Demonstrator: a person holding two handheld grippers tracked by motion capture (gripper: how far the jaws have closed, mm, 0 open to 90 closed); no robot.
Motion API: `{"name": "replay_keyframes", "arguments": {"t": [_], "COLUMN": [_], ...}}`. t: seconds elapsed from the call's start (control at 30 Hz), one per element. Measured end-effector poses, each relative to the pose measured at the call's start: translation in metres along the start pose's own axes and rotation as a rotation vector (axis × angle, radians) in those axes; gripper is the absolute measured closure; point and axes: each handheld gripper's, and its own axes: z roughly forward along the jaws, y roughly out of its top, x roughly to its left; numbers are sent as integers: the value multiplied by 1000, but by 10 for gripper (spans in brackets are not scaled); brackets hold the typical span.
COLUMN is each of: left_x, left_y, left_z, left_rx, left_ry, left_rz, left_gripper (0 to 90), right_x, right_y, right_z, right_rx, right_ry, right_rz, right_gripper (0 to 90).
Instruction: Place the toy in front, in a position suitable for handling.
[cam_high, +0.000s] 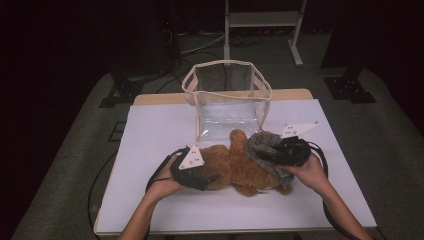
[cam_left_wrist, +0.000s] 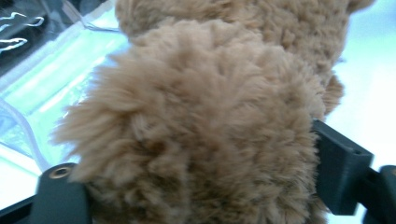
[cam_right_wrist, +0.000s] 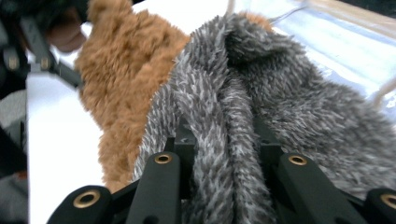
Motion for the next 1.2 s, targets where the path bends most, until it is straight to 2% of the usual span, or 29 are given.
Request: {"name": "replay_keyframes", "arguments": {"t": [0.03,0.13,0.23,0.27,0.33,0.4,0.5,0.57,0.7,0.77,0.8,0.87,0.93,0.97,1.03,1.07,1.2], "left_x": [3,6,9,8,4,0,-6,-7,-9,-11,-12,-14,-15,-15,-14,-14,-10], "left_y": [1,4,5,4,2,-1,-2,-2,-2,-2,-2,-3,-5,-5,-7,-7,-2], "left_z": [-5,-8,-6,-4,-2,-2,-4,-5,-6,-7,-8,-9,-11,-11,-12,-12,-16], "left_rx": [-16,-22,-34,-38,-25,-26,-16,-16,-11,-5,-1,5,16,16,17,15,-2], "left_ry": [-29,-56,-74,-87,-77,-71,-54,-50,-47,-48,-48,-52,-67,-67,-80,-86,-86], "left_rz": [-19,-40,-57,-51,-20,-11,10,21,34,52,63,78,88,88,90,87,78], "left_gripper": [138,98,102,154,248,329,345,346,345,345,345,345,345,344,341,335,251], "right_x": [10,19,26,27,29,30,33,37,48,52,53,47,38,38,24,21,25], "right_y": [-10,-23,-33,-35,-37,-36,-28,-17,9,24,30,39,40,40,28,22,3], "right_z": [-6,-11,-17,-18,-20,-22,-32,-42,-52,-50,-49,-45,-37,-37,-22,-18,-17], "right_rx": [-10,-27,-46,-50,-52,-49,-55,-67,-68,-47,-34,-23,5,5,32,38,5], "right_ry": [4,17,18,16,12,12,6,6,-9,-28,-47,-48,-71,-71,-63,-55,-50], "right_rz": [-13,-8,-11,-12,-12,-11,-14,-16,-65,-103,-118,-120,-114,-114,-71,-54,-30], "right_gripper": [704,707,709,709,708,708,711,711,711,711,711,710,710,710,710,710,713]}}
